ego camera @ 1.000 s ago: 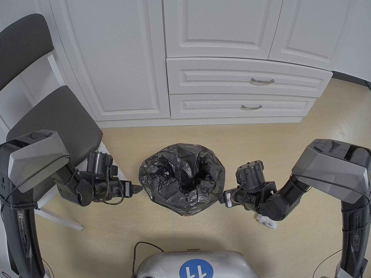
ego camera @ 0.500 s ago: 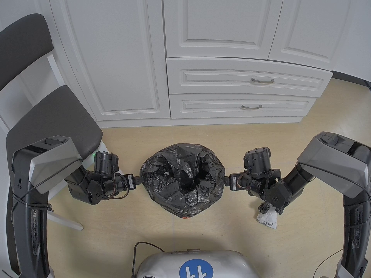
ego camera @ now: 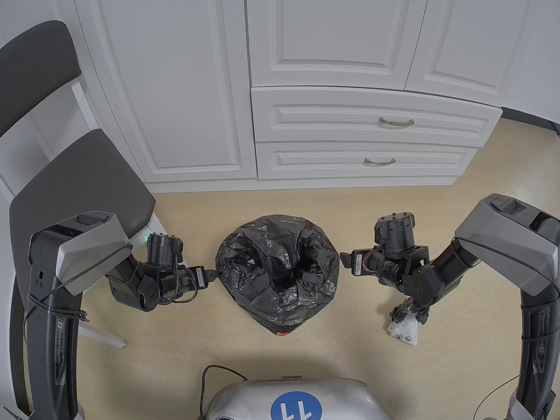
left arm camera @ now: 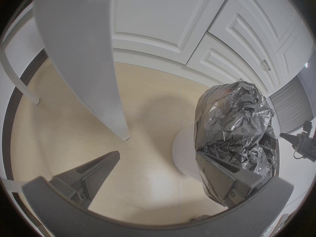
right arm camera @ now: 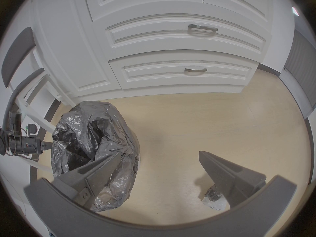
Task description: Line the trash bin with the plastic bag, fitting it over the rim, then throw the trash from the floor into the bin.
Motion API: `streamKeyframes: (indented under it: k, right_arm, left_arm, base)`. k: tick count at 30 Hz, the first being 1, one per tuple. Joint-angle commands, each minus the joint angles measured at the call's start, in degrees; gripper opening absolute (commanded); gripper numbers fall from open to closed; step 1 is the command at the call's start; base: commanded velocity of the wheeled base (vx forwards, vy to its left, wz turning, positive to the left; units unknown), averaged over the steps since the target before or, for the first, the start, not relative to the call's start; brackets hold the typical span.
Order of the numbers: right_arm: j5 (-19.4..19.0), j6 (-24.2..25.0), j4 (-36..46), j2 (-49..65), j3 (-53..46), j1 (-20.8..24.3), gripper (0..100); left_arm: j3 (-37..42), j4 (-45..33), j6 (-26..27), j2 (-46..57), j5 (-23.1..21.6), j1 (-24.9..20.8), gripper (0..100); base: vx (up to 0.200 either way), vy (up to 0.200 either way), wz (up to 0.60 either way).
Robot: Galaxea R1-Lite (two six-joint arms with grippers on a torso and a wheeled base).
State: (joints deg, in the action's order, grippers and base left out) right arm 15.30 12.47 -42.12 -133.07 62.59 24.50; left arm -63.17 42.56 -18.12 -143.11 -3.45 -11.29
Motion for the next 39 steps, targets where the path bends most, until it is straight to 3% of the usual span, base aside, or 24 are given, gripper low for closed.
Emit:
streamKeyframes:
  k: [1, 12, 39]
  right_arm:
    - [-0.01, 0.54, 0.11, -0.61, 0.78, 0.02, 100]
    - [-0.09, 1.50, 0.19, -0.96, 1.31, 0.02, 100]
    - [-0.09, 1.42, 0.37, -1.40, 1.22, -0.07, 100]
  left_arm:
    - [-0.55, -0.11, 0.01, -1.56, 0.02, -0.23, 100]
    - [-2.22, -0.81, 0.36, -4.29, 3.71, -1.19, 100]
    - [0.24, -2.74, 1.06, -0.86, 3.45, -1.28, 100]
  base:
    - [0.000, 0.000, 0.00]
    - [0.000, 0.000, 0.00]
    - [0.000, 0.000, 0.00]
